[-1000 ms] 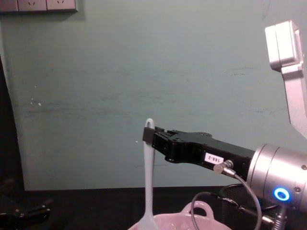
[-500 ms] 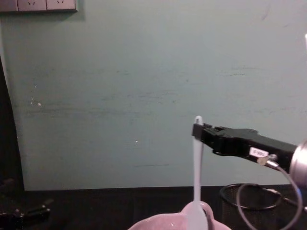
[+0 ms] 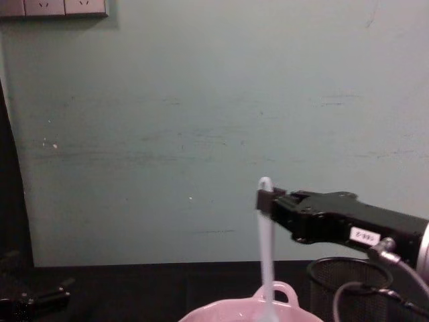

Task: Use the one hand to pick up the spoon and stir the clear water in the bowl.

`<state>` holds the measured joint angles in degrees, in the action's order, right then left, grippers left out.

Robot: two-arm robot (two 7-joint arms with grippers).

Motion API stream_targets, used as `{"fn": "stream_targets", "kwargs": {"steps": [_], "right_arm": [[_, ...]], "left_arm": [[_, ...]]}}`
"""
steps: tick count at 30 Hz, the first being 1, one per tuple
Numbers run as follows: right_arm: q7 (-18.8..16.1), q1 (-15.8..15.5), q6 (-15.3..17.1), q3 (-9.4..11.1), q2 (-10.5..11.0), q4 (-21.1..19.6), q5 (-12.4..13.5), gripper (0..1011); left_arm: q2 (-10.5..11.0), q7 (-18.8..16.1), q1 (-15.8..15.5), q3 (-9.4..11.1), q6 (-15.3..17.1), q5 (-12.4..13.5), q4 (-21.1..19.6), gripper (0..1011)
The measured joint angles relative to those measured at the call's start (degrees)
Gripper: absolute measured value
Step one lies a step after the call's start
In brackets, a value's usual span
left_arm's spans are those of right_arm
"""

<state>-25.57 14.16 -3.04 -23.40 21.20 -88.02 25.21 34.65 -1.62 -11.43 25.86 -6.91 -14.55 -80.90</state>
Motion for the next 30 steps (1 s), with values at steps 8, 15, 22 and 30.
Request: {"fn": "stream_targets", "kwargs": {"steps": [8,15,22,30], "right_arm": [[-1.61,-1.02,0.33,-3.39,-1.37,-2.56,-0.6,110],[-2.3,0.4,0.22,-4.84,-3.14,-0.94,-0.6,110],[-2.82,3.88,-0.67,-5.08,-5.3,4.12,0.02,110],[-1.33,7.11,-1.92,-2.29,-5.95,10.13,0.2,110]], "left_arm": [[0.0,0.0,0.0,0.0,0.0,0.0,0.0,1011],[0.0,0.0,0.01,0.0,0.0,0.0,0.0,1011],[0.0,0.0,0.0,0.0,0.0,0.0,0.0,1011],[0.0,0.0,0.0,0.0,0.0,0.0,0.0,1011]]}}
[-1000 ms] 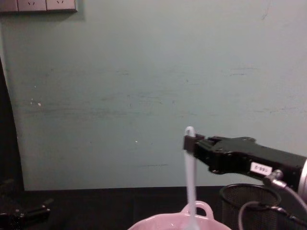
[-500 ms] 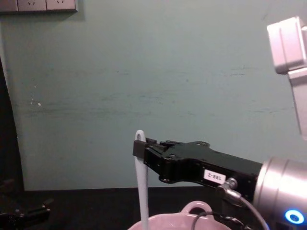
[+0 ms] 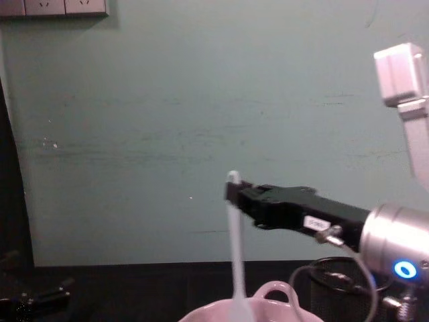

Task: Use the one hand to pick up the spoon and stir the clear water in the bowl.

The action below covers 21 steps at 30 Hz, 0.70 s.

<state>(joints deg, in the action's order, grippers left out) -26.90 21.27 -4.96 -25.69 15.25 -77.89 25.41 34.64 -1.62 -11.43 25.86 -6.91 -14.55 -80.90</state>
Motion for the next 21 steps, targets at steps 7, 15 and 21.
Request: {"fn": "stream_targets", "kwargs": {"steps": [7,15,21], "right_arm": [[1.5,-0.76,-0.18,3.01,1.69,-0.08,0.36,110],[1.63,-3.22,0.47,3.9,3.44,-3.66,-0.12,110],[1.18,-4.88,0.99,2.79,3.7,-6.43,-0.63,110]], "left_arm": [[0.0,0.0,0.0,0.0,0.0,0.0,0.0,1011],[0.0,0.0,0.0,0.0,0.0,0.0,0.0,1011],[0.0,0.0,0.0,0.0,0.0,0.0,0.0,1011]]}}
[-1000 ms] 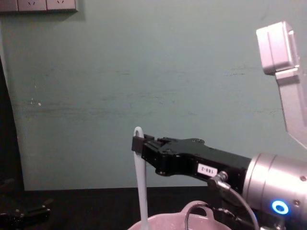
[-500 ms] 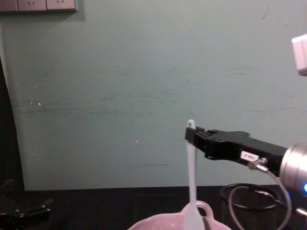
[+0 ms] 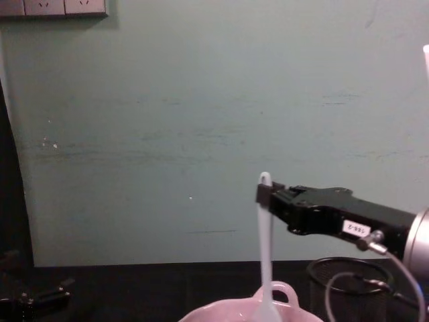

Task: Use the one hand to pick up the spoon and stir the clear water in the bowl.

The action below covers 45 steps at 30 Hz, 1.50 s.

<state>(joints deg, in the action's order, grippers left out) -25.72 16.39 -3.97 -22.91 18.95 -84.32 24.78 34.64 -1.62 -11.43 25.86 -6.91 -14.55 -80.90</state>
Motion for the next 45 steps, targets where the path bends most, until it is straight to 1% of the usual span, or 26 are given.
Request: {"fn": "stream_targets", "kwargs": {"steps": [5,6,9,12,16,22,26,29,33,37,40,42,45], "right_arm": [[-0.95,-0.84,0.32,-1.91,-0.67,-1.47,-0.27,110],[-1.31,-1.01,0.42,-2.68,-0.99,-1.93,-0.31,110],[-1.88,-1.19,0.56,-3.88,-1.56,-2.39,-0.3,110],[-2.69,-0.93,0.69,-5.52,-2.51,-2.47,-0.23,110],[-3.12,0.07,0.69,-6.54,-3.41,-1.38,-0.16,110],[-3.1,1.98,0.25,-6.9,-4.34,0.86,-0.25,110],[-2.62,3.72,-0.44,-6.26,-4.99,3.6,-0.27,110],[-2.21,4.43,-0.82,-5.6,-5.13,4.96,-0.27,110],[-1.01,4.83,-1.42,-3.51,-4.8,6.55,0.1,110],[0.0,4.02,-1.67,-1.3,-3.7,6.22,0.65,110],[0.46,3.08,-1.7,0.19,-2.7,5.1,1.08,110],[0.7,2.24,-1.69,0.96,-2.01,4.13,1.32,110],[0.76,1.5,-1.62,1.38,-1.45,3.21,1.36,110]], "left_arm": [[0.0,0.0,0.0,0.0,0.0,0.0,0.0,1011],[0.0,0.0,0.0,0.0,0.0,0.01,0.0,1011],[0.0,0.0,0.0,0.0,0.0,0.01,0.0,1011],[0.0,0.0,0.0,0.0,0.0,0.0,0.0,1011],[0.0,0.0,0.0,0.0,0.0,0.0,0.0,1011],[0.0,0.0,0.0,0.0,0.0,0.0,0.0,1011],[0.0,0.0,0.0,0.0,0.0,0.01,0.0,1011],[0.0,0.0,0.0,0.0,0.0,0.0,0.0,1011],[0.0,0.0,0.0,0.0,0.0,0.0,0.0,1011],[0.0,0.0,0.0,0.0,0.0,0.0,0.0,1011],[0.0,0.0,0.0,0.0,0.0,0.01,0.0,1011],[0.0,0.0,0.0,0.0,0.0,0.0,0.0,1011],[0.0,0.0,0.0,0.0,0.0,0.0,0.0,1011]]}}
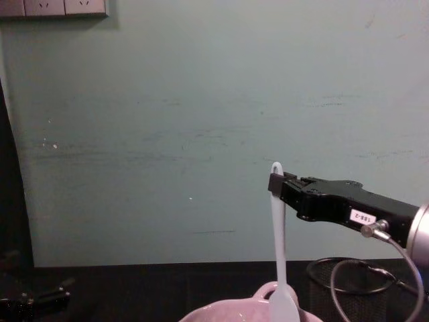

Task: Use the one hand to pick up the spoon and stir the clear water in the bowl.

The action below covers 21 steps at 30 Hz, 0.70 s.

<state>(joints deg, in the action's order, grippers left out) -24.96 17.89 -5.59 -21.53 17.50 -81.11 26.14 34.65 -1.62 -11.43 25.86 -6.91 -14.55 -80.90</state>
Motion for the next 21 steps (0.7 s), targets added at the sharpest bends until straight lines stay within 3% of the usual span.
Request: {"fn": "stream_targets", "kwargs": {"steps": [7,16,21], "right_arm": [[-0.17,-2.2,0.43,-0.4,0.88,-3.15,-0.51,110],[-1.93,-4.35,1.27,-4.52,0.33,-7.18,-1.83,110],[-2.38,-4.39,1.36,-5.85,-0.24,-7.81,-2.09,110]], "left_arm": [[0.0,0.0,0.0,0.0,0.0,0.0,0.0,1011],[0.0,0.0,0.0,0.0,0.0,0.0,0.0,1011],[0.0,0.0,0.0,0.0,0.0,0.0,0.0,1011]]}}
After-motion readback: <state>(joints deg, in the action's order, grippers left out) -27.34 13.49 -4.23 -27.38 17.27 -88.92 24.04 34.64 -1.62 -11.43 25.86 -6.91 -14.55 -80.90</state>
